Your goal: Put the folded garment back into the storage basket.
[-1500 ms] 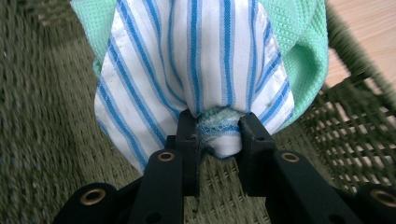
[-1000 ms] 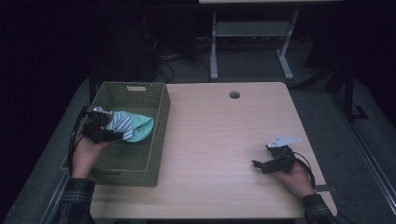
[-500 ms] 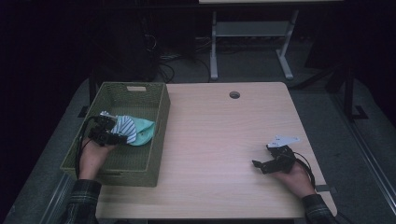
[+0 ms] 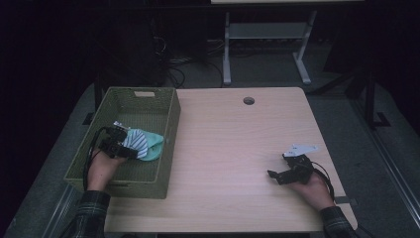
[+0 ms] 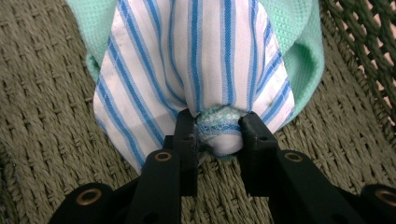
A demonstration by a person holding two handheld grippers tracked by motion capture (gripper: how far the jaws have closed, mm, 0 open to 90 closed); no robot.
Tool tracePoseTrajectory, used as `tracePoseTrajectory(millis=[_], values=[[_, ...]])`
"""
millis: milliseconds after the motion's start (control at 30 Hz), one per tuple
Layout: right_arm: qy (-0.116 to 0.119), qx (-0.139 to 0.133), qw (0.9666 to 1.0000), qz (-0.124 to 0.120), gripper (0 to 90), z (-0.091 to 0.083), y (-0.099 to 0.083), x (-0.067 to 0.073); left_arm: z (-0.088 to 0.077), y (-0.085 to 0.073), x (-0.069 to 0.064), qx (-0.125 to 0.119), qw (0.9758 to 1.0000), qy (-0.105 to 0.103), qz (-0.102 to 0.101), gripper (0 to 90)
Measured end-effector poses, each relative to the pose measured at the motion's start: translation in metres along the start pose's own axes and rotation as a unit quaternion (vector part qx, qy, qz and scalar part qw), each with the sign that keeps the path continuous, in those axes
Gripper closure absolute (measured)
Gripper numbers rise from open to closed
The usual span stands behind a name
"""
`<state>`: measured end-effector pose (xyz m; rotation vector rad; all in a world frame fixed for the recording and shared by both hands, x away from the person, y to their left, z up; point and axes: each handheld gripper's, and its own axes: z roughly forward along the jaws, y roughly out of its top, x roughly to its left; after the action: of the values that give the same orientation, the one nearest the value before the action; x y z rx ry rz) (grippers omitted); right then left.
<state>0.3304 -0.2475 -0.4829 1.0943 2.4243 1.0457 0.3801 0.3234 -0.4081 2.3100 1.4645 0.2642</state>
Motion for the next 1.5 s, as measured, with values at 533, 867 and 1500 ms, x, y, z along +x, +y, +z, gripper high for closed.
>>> tracePoseTrajectory(millis=[533,867,1500], values=[[0.0,0.0,1.0,0.0,8.3,0.0,0.0,0.0,0.0,0.0,0.003,-0.019,0.9994,0.027,-0.008,13.5],[0.0,0.0,1.0,0.0,8.3,0.0,0.0,0.0,-0.003,0.001,0.004,-0.031,0.9993,0.021,-0.001,12.9],[-0.001,0.0,1.0,0.002,8.3,0.0,0.0,0.0,-0.03,0.014,-0.015,-0.078,0.9968,-0.008,0.014,13.6]])
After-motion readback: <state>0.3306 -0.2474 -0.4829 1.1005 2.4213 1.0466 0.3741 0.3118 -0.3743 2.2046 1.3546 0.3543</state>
